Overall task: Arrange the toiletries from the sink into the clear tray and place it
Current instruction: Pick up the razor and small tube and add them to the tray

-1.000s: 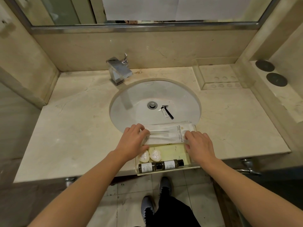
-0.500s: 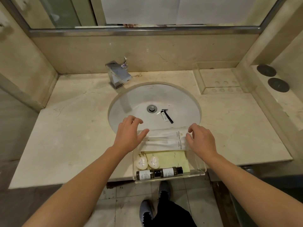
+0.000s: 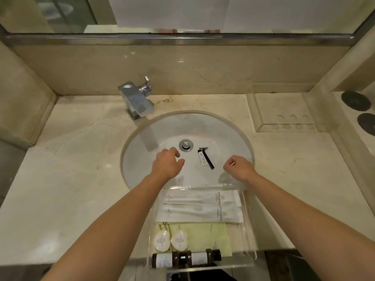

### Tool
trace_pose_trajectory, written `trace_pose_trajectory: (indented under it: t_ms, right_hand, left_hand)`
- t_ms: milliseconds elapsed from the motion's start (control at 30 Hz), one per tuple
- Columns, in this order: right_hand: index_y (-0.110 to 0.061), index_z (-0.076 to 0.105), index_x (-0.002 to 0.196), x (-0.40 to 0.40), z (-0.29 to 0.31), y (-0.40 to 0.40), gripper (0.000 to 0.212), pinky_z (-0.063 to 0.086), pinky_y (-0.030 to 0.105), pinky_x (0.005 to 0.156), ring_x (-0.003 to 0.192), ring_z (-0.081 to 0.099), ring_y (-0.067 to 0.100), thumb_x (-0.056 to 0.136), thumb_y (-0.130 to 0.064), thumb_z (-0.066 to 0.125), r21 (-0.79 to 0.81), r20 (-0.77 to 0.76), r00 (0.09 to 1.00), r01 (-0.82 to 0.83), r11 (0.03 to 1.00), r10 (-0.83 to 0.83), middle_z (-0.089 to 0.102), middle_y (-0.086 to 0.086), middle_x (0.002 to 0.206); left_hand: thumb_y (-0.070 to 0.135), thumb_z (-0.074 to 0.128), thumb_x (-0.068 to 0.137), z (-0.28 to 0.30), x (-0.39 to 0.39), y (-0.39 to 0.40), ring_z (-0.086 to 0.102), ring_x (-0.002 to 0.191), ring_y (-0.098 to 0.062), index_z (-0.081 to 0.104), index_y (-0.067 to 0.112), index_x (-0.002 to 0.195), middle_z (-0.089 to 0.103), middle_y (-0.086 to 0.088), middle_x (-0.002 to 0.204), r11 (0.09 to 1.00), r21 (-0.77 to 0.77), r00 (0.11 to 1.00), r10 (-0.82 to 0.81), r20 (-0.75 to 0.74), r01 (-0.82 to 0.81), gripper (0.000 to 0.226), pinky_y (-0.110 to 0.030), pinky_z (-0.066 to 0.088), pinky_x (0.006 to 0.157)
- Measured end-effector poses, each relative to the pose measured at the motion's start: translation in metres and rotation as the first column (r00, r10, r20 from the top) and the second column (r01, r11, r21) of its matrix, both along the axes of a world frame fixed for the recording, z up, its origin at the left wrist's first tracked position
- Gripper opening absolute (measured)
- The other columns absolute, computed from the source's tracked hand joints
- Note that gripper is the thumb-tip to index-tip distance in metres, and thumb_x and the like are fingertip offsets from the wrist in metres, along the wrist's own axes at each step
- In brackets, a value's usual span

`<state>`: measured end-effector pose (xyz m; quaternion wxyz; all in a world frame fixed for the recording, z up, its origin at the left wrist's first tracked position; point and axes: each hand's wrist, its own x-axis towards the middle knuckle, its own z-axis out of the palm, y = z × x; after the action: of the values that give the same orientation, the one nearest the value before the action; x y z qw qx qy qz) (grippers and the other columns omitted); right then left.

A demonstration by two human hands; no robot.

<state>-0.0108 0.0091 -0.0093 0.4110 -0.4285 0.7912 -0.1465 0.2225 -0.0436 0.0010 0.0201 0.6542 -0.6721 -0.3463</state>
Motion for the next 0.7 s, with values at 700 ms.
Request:
trace_pose_trajectory:
  t_ms: [700]
  right_hand:
    - [-0.011, 0.063, 0.089, 0.003, -0.098, -0.083, 0.018, 0.046, 0.029, 0.061, 0.081, 0.063, 0.028, 0.084, -0.026, 0.054, 0.255, -0.251, 0.929, -0.207, 0.945, 0.271, 0.065, 0.008, 0.090]
  left_hand:
    - [0.032, 0.053, 0.088, -0.108, -0.086, -0.076, 0.061, 0.088, -0.032, 0.064, 0.004, 0.088, 0.064, -0.016, 0.096, 0.955, 0.280, 0.992, 0.071, 0.099, -0.097, 0.030, -0.033, 0.044, 0.070]
